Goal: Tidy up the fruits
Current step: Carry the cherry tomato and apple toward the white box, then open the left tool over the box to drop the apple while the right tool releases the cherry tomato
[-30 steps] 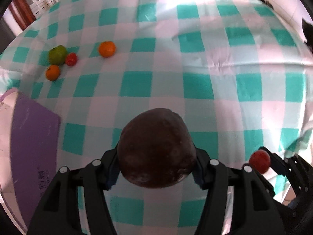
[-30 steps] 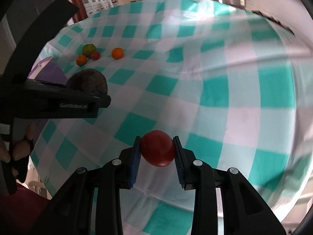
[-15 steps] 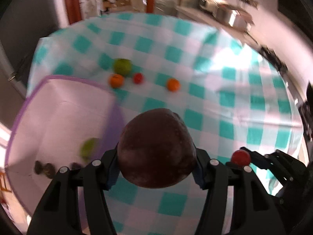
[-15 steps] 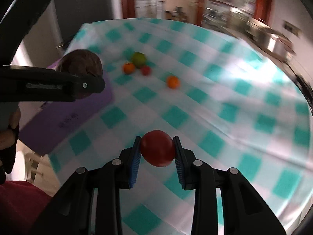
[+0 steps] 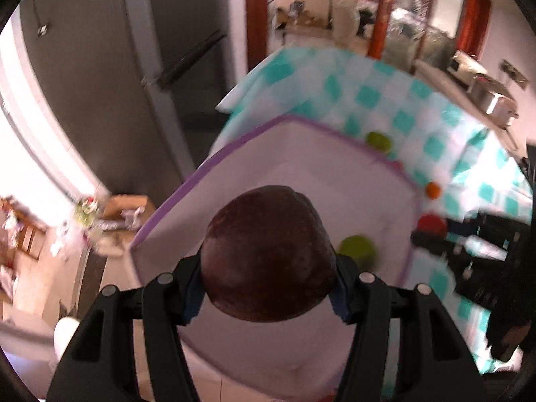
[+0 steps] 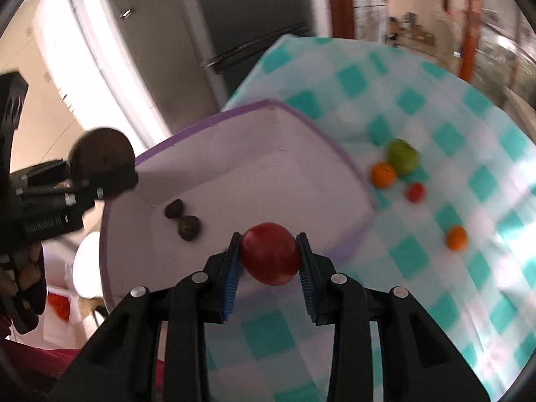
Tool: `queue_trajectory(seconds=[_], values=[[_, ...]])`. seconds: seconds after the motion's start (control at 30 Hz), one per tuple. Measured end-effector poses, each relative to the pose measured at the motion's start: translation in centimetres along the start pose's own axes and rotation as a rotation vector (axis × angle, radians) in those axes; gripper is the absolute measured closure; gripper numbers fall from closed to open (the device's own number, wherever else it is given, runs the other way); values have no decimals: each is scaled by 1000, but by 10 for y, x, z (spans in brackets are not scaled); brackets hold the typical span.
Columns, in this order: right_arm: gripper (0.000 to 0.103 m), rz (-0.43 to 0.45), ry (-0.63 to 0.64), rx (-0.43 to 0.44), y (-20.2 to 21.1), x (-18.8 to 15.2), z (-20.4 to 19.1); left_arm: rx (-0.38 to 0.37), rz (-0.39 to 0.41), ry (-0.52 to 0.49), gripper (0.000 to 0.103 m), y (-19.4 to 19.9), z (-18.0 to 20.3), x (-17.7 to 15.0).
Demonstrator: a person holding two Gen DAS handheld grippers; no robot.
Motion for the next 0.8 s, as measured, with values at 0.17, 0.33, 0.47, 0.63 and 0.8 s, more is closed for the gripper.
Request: queue_trajectory(seconds=[0.17,0.33,0.47,0.63,0.8], values=[[70,-139,83,43,-54,32,-9,43,-127,-34,43,-33,-24,-18],[70,-360,180,56,-118,41,-10,66,-283,-190,43,-69,-10,-38],[70,-496,208,67,-157,39,-11,68,-408,-290,42,-93,0,-51],[70,-630,253,76,-188,26,-19,78,-516,-299,42,-116,-1,-64],[70,-699,268,67,-201,16,-24,86,-550,-337,41,-124,2,-72]])
Point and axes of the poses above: each gripper's, at about its wrist camera, not at the fingertips, and y roughly against the way its jaws point, z to its right, x to its top, the point moved 5 cm from there along -y, roughly the way its jaws point, and after that the axes turned 13 degrees about y, right-handed, at the moved point
